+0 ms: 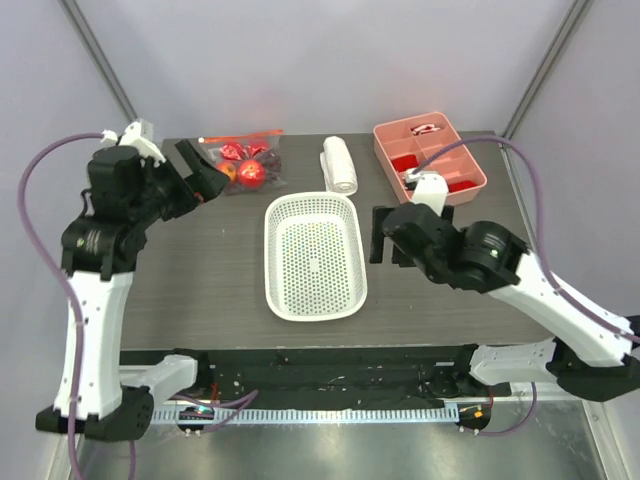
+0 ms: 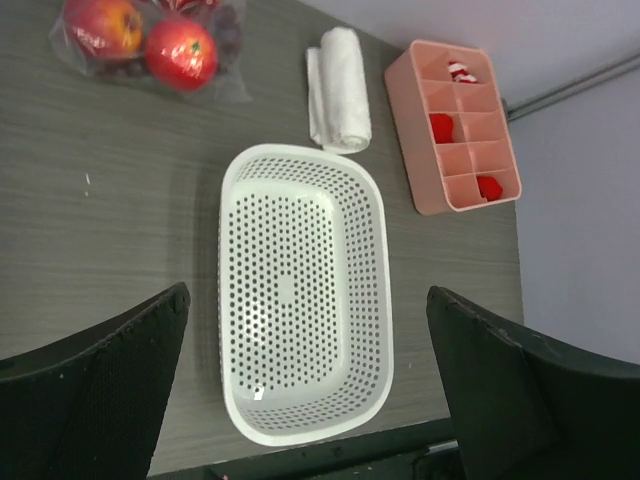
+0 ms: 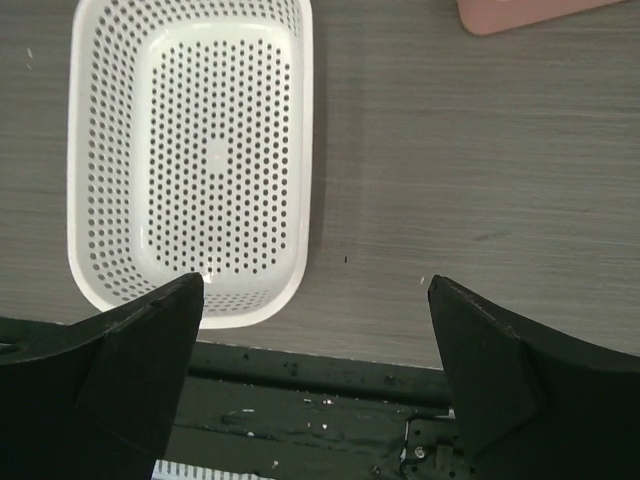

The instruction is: Open the zip-top bag and remove the fake food

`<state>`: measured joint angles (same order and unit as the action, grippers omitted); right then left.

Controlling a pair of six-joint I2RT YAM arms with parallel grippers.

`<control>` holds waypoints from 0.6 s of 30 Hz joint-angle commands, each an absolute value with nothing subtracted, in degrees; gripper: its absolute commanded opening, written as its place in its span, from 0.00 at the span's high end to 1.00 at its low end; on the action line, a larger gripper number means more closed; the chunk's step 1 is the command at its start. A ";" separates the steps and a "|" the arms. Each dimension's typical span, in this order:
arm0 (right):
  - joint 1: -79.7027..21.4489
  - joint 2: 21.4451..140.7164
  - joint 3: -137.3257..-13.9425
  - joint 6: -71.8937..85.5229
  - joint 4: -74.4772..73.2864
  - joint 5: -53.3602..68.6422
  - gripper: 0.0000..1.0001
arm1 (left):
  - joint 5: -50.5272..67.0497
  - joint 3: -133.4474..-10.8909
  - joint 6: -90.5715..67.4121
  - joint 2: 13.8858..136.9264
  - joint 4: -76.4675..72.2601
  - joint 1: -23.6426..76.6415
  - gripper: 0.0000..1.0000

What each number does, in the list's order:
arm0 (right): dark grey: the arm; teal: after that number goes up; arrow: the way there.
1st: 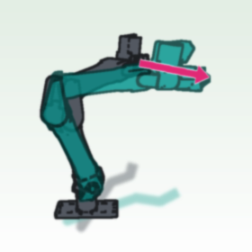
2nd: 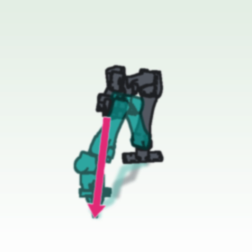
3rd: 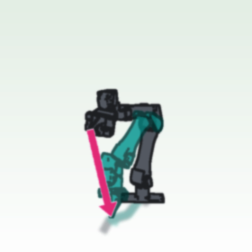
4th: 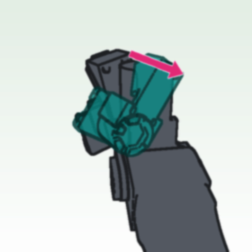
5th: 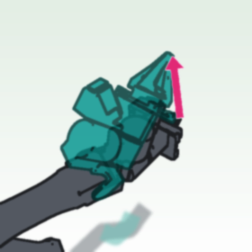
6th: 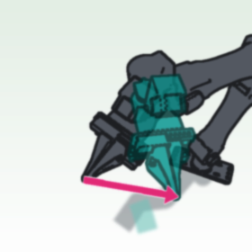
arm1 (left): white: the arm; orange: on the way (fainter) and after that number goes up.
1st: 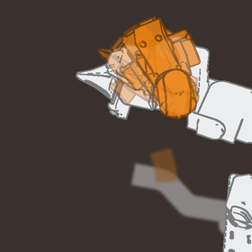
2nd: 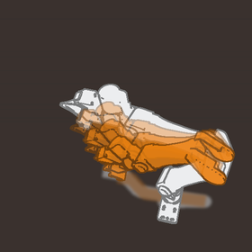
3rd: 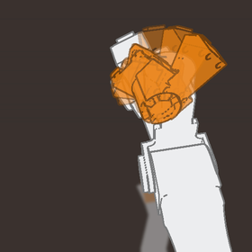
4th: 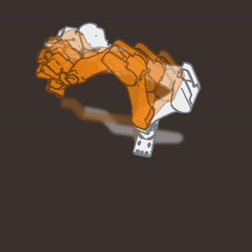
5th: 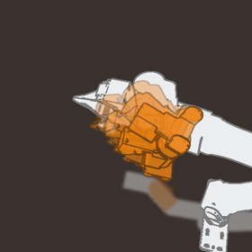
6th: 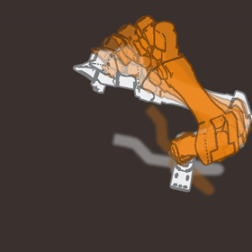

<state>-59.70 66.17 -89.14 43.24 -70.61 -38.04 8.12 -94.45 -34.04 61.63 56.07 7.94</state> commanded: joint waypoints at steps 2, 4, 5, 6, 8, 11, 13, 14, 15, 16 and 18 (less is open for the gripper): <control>-55.47 73.81 -90.26 39.56 -71.72 -27.97 0.00 | 9.49 -87.65 -44.11 70.29 48.56 4.32 0.01; -50.12 76.19 -91.40 37.28 -73.03 -24.80 0.00 | 10.27 -85.79 -46.65 72.50 42.74 2.38 0.01; -48.27 78.64 -91.67 36.57 -73.47 -23.31 0.00 | 11.41 -85.09 -48.41 74.34 37.93 1.15 0.01; -46.51 79.53 -91.76 36.04 -73.65 -20.42 0.00 | 12.90 -84.56 -49.47 78.10 35.10 -1.90 0.04; -41.68 82.86 -92.46 34.11 -75.14 -18.47 0.01 | 13.46 -84.99 -49.66 82.51 29.65 -3.07 0.06; -38.33 85.60 -95.18 30.78 -76.90 -17.40 0.03 | 12.92 -87.27 -49.75 91.56 20.33 -4.83 0.09; -37.36 86.66 -97.99 29.27 -76.73 -15.74 0.04 | 11.35 -90.07 -47.91 98.15 14.78 -5.10 0.11; -36.57 86.83 -98.87 28.40 -76.12 -14.69 0.04 | 10.38 -90.96 -47.81 100.52 12.94 -5.45 0.11; -36.04 86.66 -100.18 27.08 -74.72 -13.55 0.03 | 10.81 -91.58 -48.25 102.63 8.57 -5.97 0.13; -35.51 86.57 -100.80 26.37 -74.10 -11.97 0.04 | 11.94 -93.58 -48.60 107.35 6.52 -6.85 0.16; -33.23 86.57 -102.73 24.45 -72.61 -10.12 0.03 | 14.14 -97.19 -47.39 112.12 5.27 -7.64 0.21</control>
